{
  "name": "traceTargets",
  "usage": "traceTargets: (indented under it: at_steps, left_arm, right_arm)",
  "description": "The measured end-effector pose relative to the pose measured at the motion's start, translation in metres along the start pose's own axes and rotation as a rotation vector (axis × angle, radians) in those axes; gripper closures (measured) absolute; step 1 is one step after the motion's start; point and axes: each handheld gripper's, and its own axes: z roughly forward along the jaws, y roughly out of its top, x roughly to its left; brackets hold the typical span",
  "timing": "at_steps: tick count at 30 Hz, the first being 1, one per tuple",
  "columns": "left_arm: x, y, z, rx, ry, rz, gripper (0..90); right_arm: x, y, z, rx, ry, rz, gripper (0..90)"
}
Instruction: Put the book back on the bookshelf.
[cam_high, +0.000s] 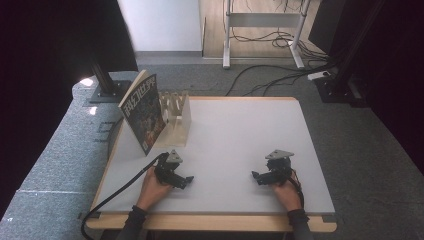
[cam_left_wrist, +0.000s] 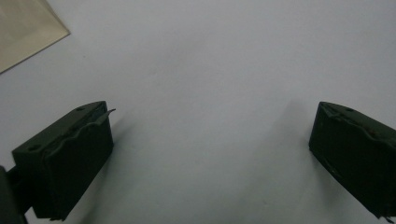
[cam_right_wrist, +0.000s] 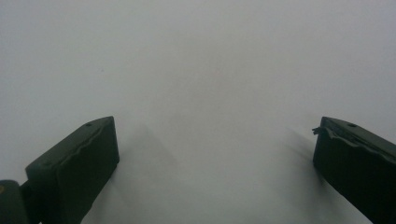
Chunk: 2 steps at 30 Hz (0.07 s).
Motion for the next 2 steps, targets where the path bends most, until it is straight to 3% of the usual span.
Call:
traceTargets:
  at_steps: [2]
  left_arm:
    - [-0.0001,0.0,0.0,0.0,0.0,0.0,0.0]
  right_arm:
    - [0.0002,0.0001,-0.0001,0.0,-0.002,-0.002,0.0]
